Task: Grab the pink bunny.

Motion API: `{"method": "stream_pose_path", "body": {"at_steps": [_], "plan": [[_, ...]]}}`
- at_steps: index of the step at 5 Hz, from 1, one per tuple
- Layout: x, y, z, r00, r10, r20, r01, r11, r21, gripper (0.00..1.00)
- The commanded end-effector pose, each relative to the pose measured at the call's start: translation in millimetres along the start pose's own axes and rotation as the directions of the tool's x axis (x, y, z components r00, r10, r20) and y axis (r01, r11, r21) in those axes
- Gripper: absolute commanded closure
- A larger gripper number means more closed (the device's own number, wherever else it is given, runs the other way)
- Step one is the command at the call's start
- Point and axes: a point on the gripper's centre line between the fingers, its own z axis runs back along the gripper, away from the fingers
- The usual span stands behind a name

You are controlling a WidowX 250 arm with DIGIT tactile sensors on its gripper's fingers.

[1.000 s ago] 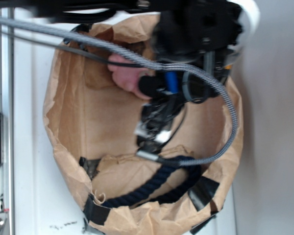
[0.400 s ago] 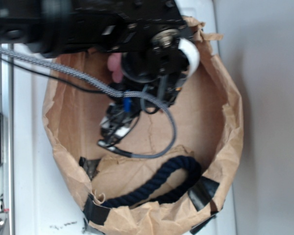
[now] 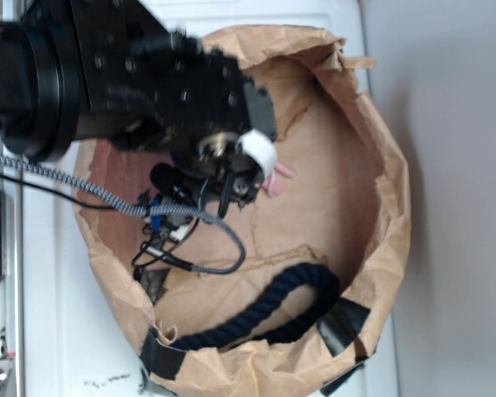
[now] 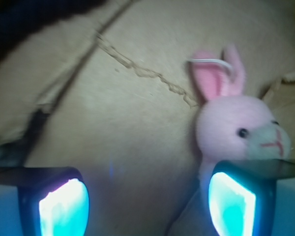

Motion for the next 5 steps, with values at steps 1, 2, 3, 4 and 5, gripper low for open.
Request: {"method": "stream_pose_path", "body": {"at_steps": [1, 2, 3, 4, 5], "plan": [[35.8, 22.9, -14.8, 0.996, 0.087, 0.015, -0.087, 0.995, 0.052, 0.00], [32.5, 13.1, -14.4, 0.997, 0.077, 0.009, -0.078, 0.996, 0.052, 1.00], [20.3, -3.9, 2.3, 0.997, 0.052, 0.059, -0.054, 0.998, 0.024, 1.00], [14.0, -15.1, 15.0, 0.995, 0.042, 0.090, -0.043, 0.999, 0.007, 1.00], [7.0, -26.3, 35.6, 0.990, 0.034, 0.137, -0.032, 0.999, -0.020, 1.00]]}}
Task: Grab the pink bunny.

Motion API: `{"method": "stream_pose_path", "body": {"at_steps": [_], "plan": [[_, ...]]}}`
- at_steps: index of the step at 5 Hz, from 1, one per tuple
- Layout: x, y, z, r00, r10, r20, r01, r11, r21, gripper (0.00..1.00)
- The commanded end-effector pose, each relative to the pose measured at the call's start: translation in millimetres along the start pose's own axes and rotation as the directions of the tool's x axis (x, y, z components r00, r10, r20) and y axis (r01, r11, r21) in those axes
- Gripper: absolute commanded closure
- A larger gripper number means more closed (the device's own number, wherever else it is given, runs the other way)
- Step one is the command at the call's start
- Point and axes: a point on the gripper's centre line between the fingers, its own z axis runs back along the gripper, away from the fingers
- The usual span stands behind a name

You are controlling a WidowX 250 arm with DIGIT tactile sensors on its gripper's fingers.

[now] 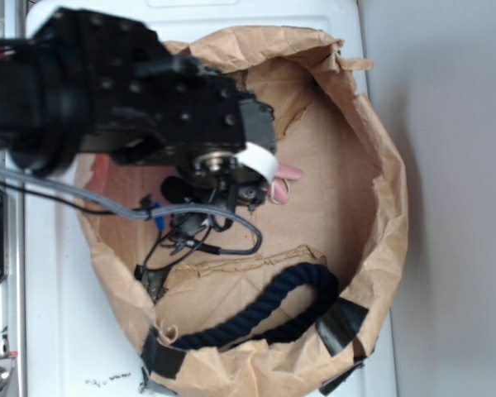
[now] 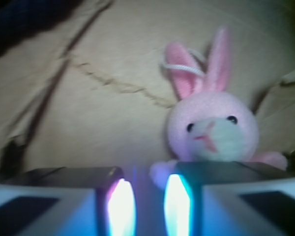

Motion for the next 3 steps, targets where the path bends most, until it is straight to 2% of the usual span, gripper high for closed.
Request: {"method": "stream_pose_path", "body": {"at_steps": [1, 2, 3], "plan": [[-6.5, -25.8, 50.6, 0.990, -0.048, 0.136, 0.053, 0.998, -0.032, 1.00], [-15.4, -27.4, 64.4, 0.988, -0.047, 0.149, 0.057, 0.997, -0.061, 0.00], [-21.6, -27.0, 57.8, 0.990, -0.045, 0.133, 0.052, 0.998, -0.044, 0.00]]}}
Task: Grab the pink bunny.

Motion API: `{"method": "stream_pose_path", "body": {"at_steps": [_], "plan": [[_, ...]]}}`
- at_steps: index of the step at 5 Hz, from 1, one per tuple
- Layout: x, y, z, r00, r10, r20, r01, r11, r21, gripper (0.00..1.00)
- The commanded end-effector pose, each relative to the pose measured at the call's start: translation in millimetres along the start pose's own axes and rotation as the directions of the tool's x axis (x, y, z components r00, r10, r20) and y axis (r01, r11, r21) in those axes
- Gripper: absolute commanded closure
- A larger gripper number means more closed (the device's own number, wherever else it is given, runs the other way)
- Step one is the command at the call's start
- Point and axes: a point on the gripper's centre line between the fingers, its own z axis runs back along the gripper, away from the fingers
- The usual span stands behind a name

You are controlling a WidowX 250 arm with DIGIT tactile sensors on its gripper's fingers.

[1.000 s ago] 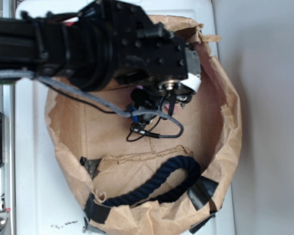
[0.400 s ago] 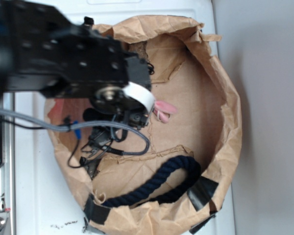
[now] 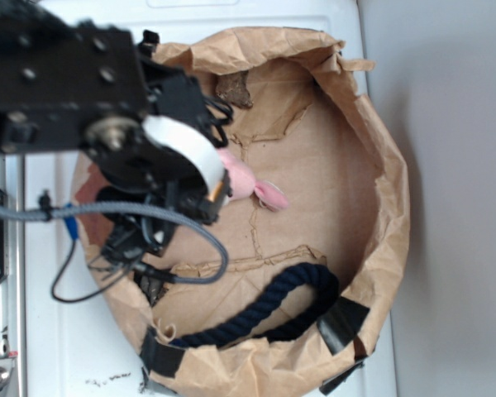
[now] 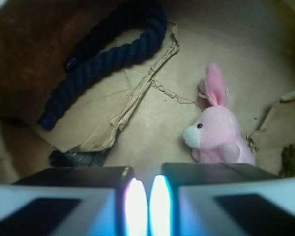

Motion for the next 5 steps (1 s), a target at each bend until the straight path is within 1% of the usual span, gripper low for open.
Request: {"method": "stream_pose_path", "body": {"at_steps": [1, 3, 4, 5], "plan": [[-9.4, 0.5, -11.1, 1.000, -0.012, -0.004, 0.012, 0.998, 0.061, 0.00], [-0.2, 14.7, -38.5, 0.999, 0.000, -0.051, 0.004, 0.998, 0.069, 0.00], [10.3, 25.2, -49.2, 0.998, 0.022, -0.059, -0.018, 0.998, 0.062, 0.00], [19.3, 33.0, -55.5, 0.997, 0.047, -0.059, -0.043, 0.996, 0.072, 0.00]]}}
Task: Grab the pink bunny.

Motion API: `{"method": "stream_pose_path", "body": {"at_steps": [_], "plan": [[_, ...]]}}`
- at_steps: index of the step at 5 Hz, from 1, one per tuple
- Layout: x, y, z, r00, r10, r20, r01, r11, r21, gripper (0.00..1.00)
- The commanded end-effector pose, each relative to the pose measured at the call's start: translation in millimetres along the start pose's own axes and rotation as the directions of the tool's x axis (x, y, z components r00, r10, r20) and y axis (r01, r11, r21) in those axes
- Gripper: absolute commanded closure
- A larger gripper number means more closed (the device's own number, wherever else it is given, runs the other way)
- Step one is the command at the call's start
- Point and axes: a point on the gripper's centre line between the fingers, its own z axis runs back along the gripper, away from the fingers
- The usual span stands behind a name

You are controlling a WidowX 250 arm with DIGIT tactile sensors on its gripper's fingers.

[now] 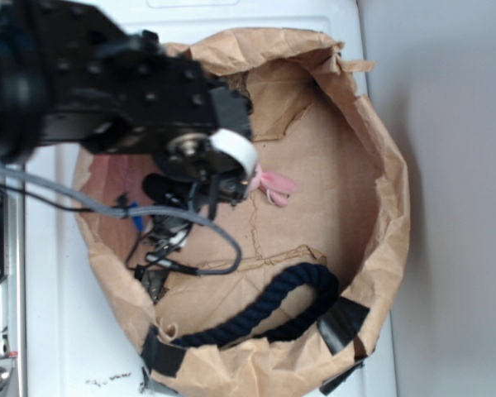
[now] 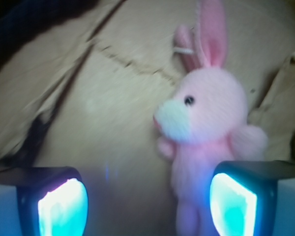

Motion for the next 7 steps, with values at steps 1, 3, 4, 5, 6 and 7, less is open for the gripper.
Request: {"method": "stream_pose_path", "body": {"at_steps": [1, 3, 4, 5, 6, 7], "plan": [[24.0, 2.4, -4.4, 1.000, 0.007, 0.018, -0.007, 0.999, 0.040, 0.00], [36.0, 12.9, -4.0, 0.998, 0.047, 0.033, -0.049, 0.997, 0.066, 0.00], [39.4, 15.4, -4.6, 0.998, 0.052, 0.034, -0.054, 0.996, 0.070, 0.00], [45.7, 22.4, -7.3, 0.998, 0.063, 0.028, -0.065, 0.996, 0.068, 0.00], [52.5, 32.4, -11.8, 0.999, 0.041, 0.016, -0.041, 0.999, 0.036, 0.00], [77.2, 68.4, -21.1, 0.999, 0.031, 0.015, -0.031, 0.999, 0.020, 0.00]]}}
